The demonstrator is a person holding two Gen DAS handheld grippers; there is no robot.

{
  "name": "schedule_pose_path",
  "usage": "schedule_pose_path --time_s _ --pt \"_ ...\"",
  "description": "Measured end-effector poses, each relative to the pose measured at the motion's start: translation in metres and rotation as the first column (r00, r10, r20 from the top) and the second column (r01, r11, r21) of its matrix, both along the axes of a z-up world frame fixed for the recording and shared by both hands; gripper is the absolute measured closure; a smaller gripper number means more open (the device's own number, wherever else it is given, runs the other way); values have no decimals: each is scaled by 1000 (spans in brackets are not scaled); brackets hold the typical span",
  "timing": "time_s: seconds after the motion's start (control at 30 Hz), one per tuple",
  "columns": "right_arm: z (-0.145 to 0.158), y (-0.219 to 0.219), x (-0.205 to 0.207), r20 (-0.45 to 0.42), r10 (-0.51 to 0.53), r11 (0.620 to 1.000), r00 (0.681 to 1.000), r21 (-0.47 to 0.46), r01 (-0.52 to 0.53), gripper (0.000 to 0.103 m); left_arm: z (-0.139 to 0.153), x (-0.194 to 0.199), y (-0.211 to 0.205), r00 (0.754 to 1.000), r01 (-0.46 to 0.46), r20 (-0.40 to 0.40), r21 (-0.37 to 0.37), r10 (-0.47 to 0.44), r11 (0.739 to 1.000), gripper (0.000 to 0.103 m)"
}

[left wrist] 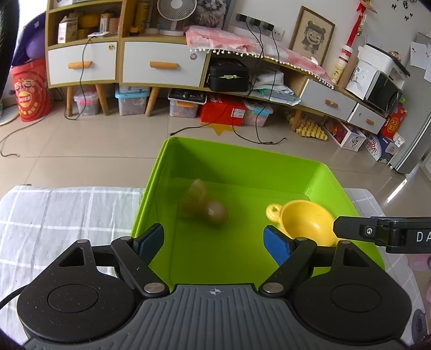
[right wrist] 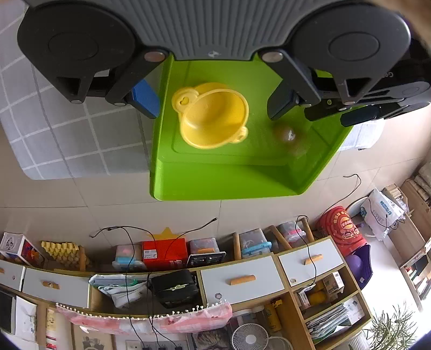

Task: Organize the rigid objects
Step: 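Carry both toys over the green bin and open both tools to drop them, then withdraw both tools from the bin back toward the remaining toys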

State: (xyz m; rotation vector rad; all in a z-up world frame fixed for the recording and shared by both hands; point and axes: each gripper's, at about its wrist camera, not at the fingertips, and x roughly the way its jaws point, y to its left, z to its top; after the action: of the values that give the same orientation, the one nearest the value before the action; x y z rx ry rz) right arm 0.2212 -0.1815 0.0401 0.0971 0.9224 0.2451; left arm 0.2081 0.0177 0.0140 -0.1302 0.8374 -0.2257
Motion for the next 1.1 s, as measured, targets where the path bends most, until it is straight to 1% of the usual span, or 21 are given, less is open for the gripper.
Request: schedule_pose_path --time_s 0.17,0.37,0.53,0.67,0.83,0.9,1.0,1.1 --pt "6 -1 -8 -4 -1 1000 1000 4 1 34 5 -7 -1 1000 5 2 -6 -5 1000 18" --pt "22 -4 -22 3 -11 1000 1000 21 11 34 18 -20 -4 1000 12 17 -8 -12 1000 15" --pt "36 -8 -39 5 -20 999 1000 36 20 34 30 -36 -7 999 20 35 -6 -19 1000 11" --pt "49 -10 -55 12 -26 999 1000 39 26 34 41 -51 -10 999 22 48 -6 -21 1000 9" --pt "61 -15 -79 31 -37 998 999 47 35 34 50 -73 -12 998 27 62 0 -27 1000 3" --pt "61 -19 -90 38 -43 997 998 61 41 31 51 -82 -13 998 32 56 9 -33 999 3" --pt "55 -24 -103 20 -52 995 998 84 50 31 51 -93 -15 998 29 51 24 -30 999 2" --pt "48 -26 -115 7 -56 995 998 87 55 31 47 -104 -13 998 28 48 30 -29 999 2"
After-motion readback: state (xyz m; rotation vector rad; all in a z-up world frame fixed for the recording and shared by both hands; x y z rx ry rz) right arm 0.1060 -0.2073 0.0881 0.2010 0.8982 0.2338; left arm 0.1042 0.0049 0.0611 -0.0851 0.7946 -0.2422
